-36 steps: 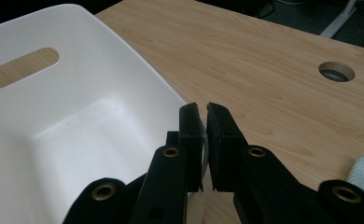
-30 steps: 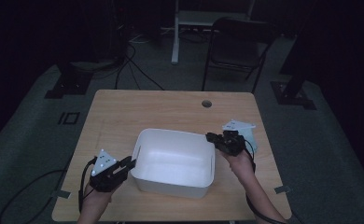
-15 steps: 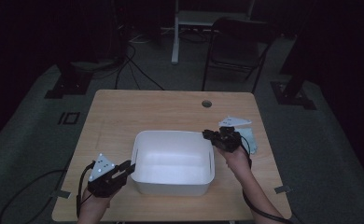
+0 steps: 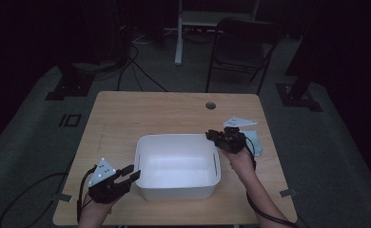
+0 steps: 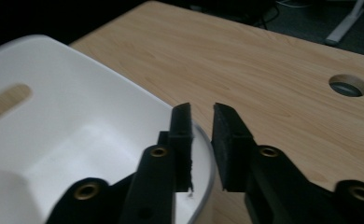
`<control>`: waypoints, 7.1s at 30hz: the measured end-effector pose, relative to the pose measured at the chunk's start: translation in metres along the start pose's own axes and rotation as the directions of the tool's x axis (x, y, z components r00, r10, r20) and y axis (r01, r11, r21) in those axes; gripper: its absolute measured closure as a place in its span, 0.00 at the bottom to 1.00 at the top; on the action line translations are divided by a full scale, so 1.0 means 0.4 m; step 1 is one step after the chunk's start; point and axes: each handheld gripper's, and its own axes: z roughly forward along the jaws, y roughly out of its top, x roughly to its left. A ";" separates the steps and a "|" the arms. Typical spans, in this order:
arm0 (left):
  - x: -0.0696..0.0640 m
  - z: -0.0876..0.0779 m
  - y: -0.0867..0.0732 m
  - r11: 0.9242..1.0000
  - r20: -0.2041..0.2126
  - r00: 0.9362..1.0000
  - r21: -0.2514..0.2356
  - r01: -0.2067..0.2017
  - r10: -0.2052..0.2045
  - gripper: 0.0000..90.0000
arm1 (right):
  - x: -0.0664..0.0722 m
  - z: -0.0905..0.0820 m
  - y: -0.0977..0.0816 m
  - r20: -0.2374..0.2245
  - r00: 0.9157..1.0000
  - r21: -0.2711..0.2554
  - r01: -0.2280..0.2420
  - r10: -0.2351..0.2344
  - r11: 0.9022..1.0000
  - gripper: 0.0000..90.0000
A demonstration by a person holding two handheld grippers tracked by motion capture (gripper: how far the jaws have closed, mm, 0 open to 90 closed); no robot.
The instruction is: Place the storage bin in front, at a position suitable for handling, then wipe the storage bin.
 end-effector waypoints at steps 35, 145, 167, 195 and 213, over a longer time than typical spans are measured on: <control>0.154 0.200 0.116 0.998 -0.018 1.000 0.056 0.000 0.001 0.78 | 0.100 -0.140 -0.149 -0.016 0.993 0.002 -0.119 0.119 0.993 0.68; 0.121 0.175 0.066 0.999 -0.150 0.988 0.027 0.036 -0.031 0.87 | 0.030 -0.156 -0.077 0.016 0.996 -0.081 -0.084 0.086 0.993 0.51; 0.123 0.177 0.066 0.999 -0.143 0.989 0.026 0.035 -0.031 0.86 | -0.202 -0.125 -0.153 0.268 0.947 -0.083 -0.163 0.179 0.983 0.43; 0.124 0.177 0.065 0.999 -0.140 0.989 0.020 0.040 -0.036 0.86 | -0.381 0.075 -0.195 0.449 0.853 0.021 -0.306 0.265 0.952 0.22; 0.125 0.180 0.068 0.999 -0.135 0.990 0.025 0.035 -0.031 0.86 | -0.388 0.134 -0.216 0.527 0.829 0.120 -0.289 0.186 0.950 0.19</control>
